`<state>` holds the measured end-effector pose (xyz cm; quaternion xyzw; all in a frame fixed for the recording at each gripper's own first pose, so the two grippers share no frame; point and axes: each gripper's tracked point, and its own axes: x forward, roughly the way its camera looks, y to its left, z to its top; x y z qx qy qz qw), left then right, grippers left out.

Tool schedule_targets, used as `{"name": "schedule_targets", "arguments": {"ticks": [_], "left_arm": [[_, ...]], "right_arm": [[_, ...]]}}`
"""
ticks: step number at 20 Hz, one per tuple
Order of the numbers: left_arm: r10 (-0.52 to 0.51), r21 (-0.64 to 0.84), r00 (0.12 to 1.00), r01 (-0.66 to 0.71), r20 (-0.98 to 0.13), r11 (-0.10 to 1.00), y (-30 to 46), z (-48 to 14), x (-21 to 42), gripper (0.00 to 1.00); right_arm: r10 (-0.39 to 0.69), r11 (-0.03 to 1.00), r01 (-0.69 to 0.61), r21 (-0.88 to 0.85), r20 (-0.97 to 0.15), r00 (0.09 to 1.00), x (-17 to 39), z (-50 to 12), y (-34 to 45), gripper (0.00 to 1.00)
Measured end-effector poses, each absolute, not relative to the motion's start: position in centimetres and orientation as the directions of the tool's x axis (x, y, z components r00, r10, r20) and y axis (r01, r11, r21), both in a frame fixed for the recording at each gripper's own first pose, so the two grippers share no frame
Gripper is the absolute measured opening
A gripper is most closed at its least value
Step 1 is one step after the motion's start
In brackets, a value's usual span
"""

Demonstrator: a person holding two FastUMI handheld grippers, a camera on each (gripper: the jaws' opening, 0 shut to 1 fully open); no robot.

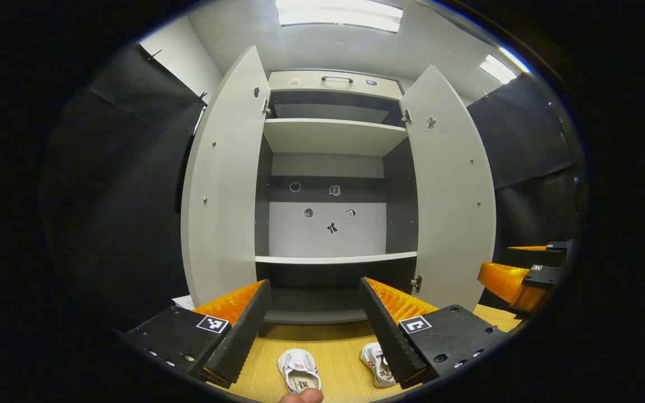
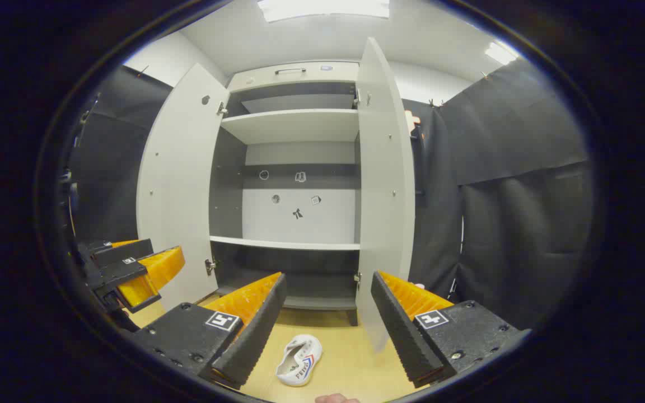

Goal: Grab one shoe with the right hand and put it into the shoe cabinet, grab the other shoe with the left hand and put it into the shoe cabinet; then close the right door with the right hand and the left door with the left hand.

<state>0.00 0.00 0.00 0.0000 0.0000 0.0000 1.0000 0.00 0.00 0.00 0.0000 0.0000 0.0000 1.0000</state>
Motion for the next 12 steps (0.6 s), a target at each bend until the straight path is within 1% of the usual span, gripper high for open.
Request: {"name": "schedule_targets", "arguments": {"ticks": [1, 4, 5, 6, 10, 11, 12], "left_arm": [[0.002, 0.004, 1.0, -0.002, 0.005, 1.0, 0.2, 0.0, 0.0, 0.95], [0.011, 0.012, 1.0, -0.011, 0.008, 1.0, 0.9, -0.1, 0.1, 0.95], [0.011, 0.007, 1.0, -0.011, 0.004, 1.0, 0.9, -0.2, 0.0, 0.95], [0.01, -0.001, 1.0, -0.01, 0.003, 1.0, 1.0, -0.3, 0.0, 0.95], [0.011, -0.003, 1.0, -0.011, 0.009, 1.0, 1.3, -0.2, 0.1, 0.95], [0.01, -0.005, 1.0, -0.01, 0.005, 1.0, 1.3, -0.3, 0.2, 0.95], [0.011, -0.009, 1.0, -0.011, 0.004, 1.0, 1.3, -0.4, 0.1, 0.95]], "right_arm": [[0.0, 1.0, 0.0, 0.0, 0.002, 1.0, 0.0, 0.0, 0.0, 0.99], [-0.012, 1.0, 0.012, -0.015, 0.011, 1.0, 0.1, 0.2, -0.2, 0.99], [-0.014, 1.0, 0.014, -0.013, 0.01, 1.0, 0.1, 0.2, -0.3, 0.94], [-0.015, 1.0, 0.015, -0.008, 0.01, 1.0, 0.2, 0.2, -0.3, 0.99], [-0.022, 1.0, 0.022, 0.002, 0.011, 1.0, 0.2, 0.3, -0.4, 0.99], [-0.022, 1.0, 0.022, 0.005, 0.01, 1.0, 0.2, 0.3, -0.4, 0.94], [-0.023, 1.0, 0.023, 0.006, 0.009, 1.0, 0.2, 0.2, -0.4, 0.99]]}}
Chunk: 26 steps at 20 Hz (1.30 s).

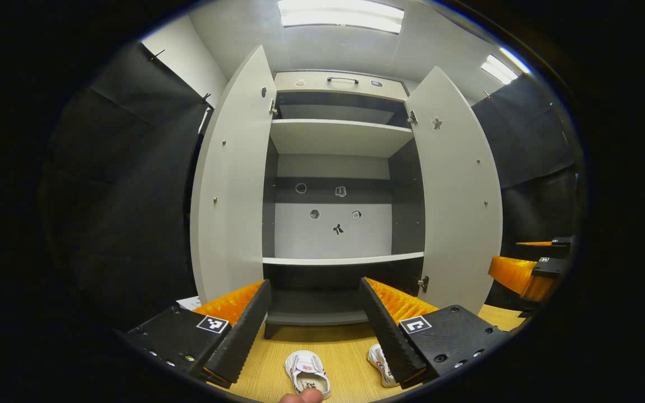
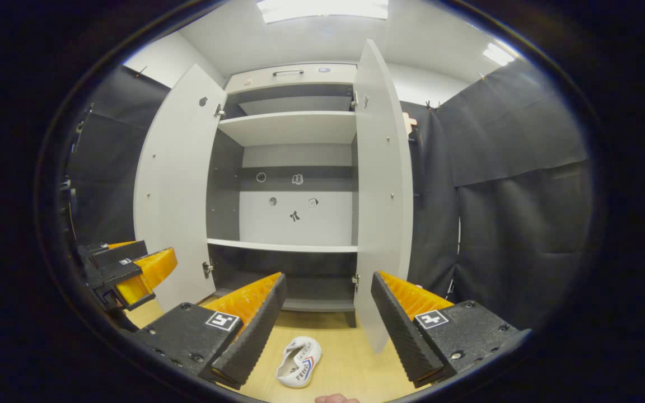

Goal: Grab one shoe with the right hand and put it into the shoe cabinet, grab the other shoe with the left hand and put it into the shoe cabinet; then close the right door with the right hand and the left door with the left hand.

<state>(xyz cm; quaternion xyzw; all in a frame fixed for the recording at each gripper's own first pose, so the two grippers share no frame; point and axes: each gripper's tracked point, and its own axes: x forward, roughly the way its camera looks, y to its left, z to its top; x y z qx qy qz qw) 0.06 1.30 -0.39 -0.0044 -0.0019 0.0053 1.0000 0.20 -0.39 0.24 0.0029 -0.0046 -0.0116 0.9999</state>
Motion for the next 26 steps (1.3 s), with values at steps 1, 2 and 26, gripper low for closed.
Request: {"name": "schedule_targets", "arguments": {"ticks": [1, 2, 26], "left_arm": [[0.009, -0.013, 1.0, -0.009, 0.003, 1.0, 1.3, -0.4, 0.0, 0.95], [0.009, -0.016, 1.0, -0.009, 0.003, 1.0, 1.3, -0.4, 0.1, 0.95], [0.045, -0.003, 0.999, -0.045, -0.001, 0.999, 3.7, -0.8, 0.0, 0.95]], "right_arm": [[-0.025, 1.0, 0.025, 0.005, 0.007, 1.0, 0.2, 0.2, -0.4, 0.99], [-0.025, 1.0, 0.025, 0.002, 0.004, 1.0, 0.3, 0.1, -0.4, 0.99], [0.19, 0.982, -0.178, 0.068, -0.425, 0.885, 6.9, -20.2, 9.1, 0.99]]}}
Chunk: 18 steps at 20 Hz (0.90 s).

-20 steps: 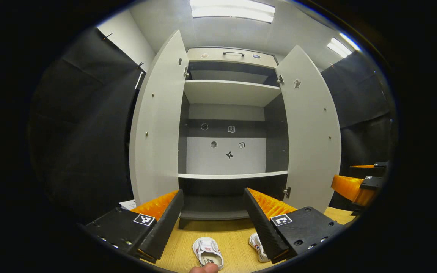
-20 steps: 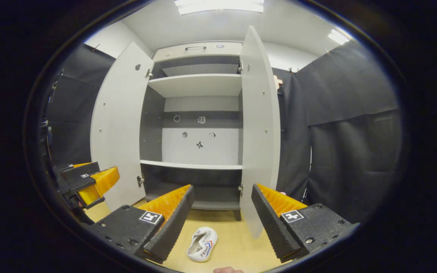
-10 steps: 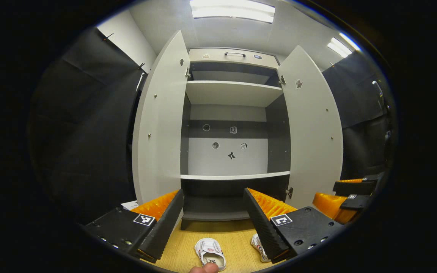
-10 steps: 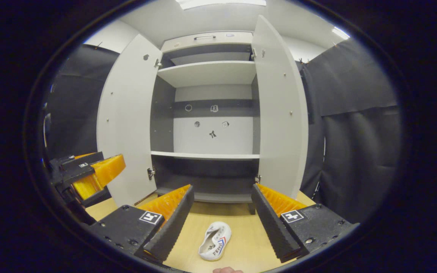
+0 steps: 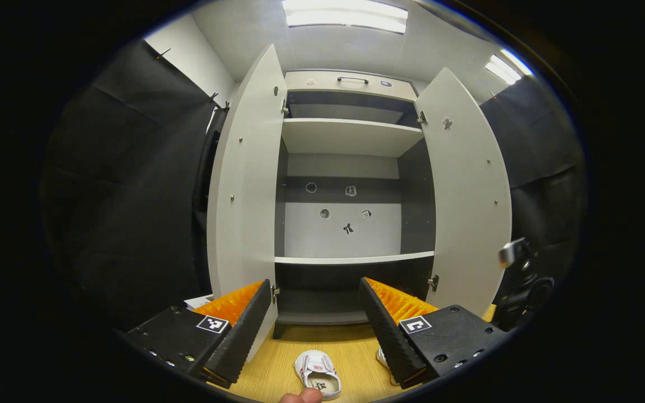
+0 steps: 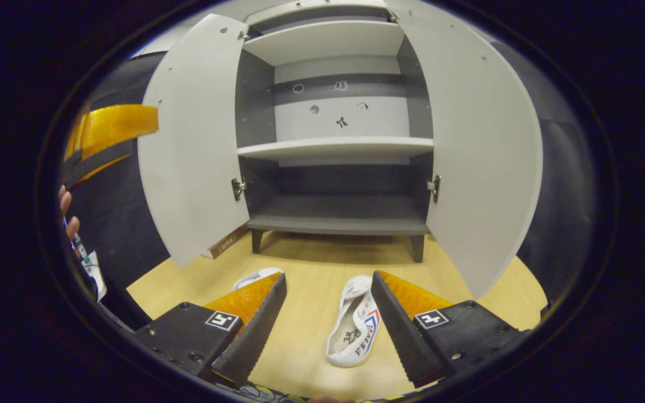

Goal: Grab one shoe with the right hand and put it into the shoe cabinet, grab the other shoe with the left hand and put it into the shoe cabinet; then close the right door with the right hand and the left door with the left hand.

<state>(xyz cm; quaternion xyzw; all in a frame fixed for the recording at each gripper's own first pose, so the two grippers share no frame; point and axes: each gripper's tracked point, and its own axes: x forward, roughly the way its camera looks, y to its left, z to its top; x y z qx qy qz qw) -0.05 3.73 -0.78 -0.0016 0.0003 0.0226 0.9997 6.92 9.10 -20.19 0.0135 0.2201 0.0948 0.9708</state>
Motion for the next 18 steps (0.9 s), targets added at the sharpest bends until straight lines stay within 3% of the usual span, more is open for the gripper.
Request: {"name": "schedule_targets", "arguments": {"ticks": [6, 12, 18], "left_arm": [[0.047, -0.015, 0.999, -0.047, -0.017, 0.999, 4.4, -1.4, -0.2, 0.95], [0.065, -0.006, 0.997, -0.065, -0.032, 0.998, 5.6, -2.2, 0.1, 0.95], [0.079, -0.003, 0.996, -0.079, -0.051, 0.997, 6.3, -3.1, 0.5, 0.95]], "right_arm": [[0.183, 0.981, -0.183, 0.059, -0.584, 0.791, 8.4, -28.4, 9.6, 0.99], [0.191, 0.979, -0.195, 0.067, -0.654, 0.733, 10.3, -32.7, 10.5, 0.99], [0.162, 0.983, -0.178, 0.047, -0.683, 0.712, 12.0, -34.4, 11.1, 0.87]]}}
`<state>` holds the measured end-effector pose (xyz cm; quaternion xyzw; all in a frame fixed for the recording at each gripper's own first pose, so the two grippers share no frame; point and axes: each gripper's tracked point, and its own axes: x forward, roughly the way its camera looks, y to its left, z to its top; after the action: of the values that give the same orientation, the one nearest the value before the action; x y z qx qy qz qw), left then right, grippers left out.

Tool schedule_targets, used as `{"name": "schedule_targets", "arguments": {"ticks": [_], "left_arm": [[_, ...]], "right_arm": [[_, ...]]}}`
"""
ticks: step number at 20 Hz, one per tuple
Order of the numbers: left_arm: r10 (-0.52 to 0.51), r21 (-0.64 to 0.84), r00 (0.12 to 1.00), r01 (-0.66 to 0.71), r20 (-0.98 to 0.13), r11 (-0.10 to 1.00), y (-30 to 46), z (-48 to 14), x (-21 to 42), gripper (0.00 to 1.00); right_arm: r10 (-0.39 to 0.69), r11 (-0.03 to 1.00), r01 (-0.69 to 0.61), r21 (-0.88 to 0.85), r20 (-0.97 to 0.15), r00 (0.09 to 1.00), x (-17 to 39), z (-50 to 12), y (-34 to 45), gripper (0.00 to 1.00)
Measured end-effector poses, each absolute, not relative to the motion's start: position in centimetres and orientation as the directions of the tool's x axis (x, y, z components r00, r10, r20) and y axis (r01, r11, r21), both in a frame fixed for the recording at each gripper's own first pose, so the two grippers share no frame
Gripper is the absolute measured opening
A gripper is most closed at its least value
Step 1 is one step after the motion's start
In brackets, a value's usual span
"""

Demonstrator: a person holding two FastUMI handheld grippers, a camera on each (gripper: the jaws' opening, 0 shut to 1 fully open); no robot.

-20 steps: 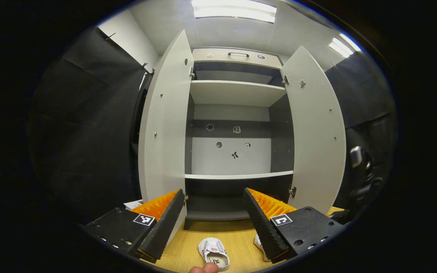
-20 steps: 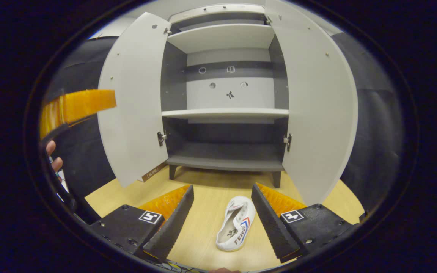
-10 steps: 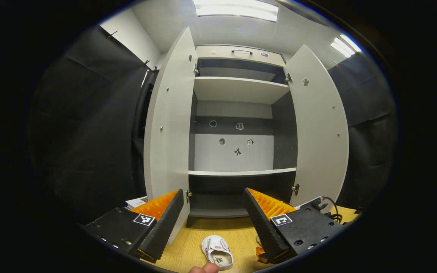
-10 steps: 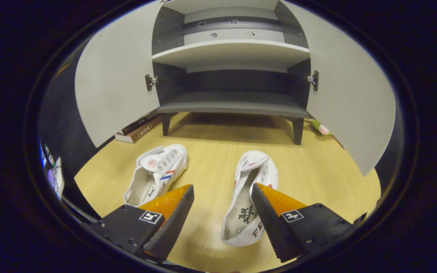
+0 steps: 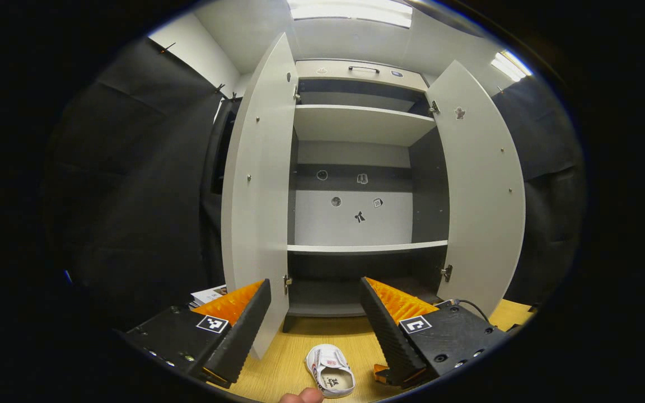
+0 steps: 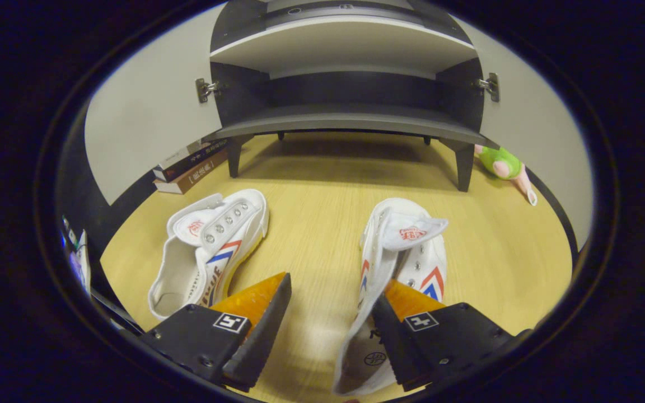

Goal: Grab one shoe with the right hand and put it into the shoe cabinet, grab the other shoe with the left hand and put it into the shoe cabinet; then close the right door with the right hand and the left door with the left hand.

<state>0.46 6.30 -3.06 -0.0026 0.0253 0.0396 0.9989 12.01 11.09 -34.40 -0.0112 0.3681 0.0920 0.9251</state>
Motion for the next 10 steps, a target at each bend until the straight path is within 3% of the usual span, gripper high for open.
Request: {"name": "schedule_targets", "arguments": {"ticks": [6, 9, 10], "left_arm": [[0.072, -0.012, 0.995, -0.073, -0.066, 0.997, 6.3, -3.8, 1.0, 0.95], [0.067, -0.012, 0.995, -0.068, -0.072, 0.998, 6.2, -4.0, 1.0, 0.95], [0.065, -0.013, 0.995, -0.066, -0.072, 0.998, 6.1, -4.1, 1.1, 0.95]], "right_arm": [[0.057, 0.989, -0.135, -0.067, -0.666, 0.744, 12.8, -34.9, 9.8, 0.61], [0.034, 0.992, -0.104, -0.069, -0.654, 0.756, 13.1, -34.7, 8.8, 0.28], [0.034, 0.992, -0.104, -0.068, -0.652, 0.758, 13.0, -34.8, 8.6, 0.22]]}}
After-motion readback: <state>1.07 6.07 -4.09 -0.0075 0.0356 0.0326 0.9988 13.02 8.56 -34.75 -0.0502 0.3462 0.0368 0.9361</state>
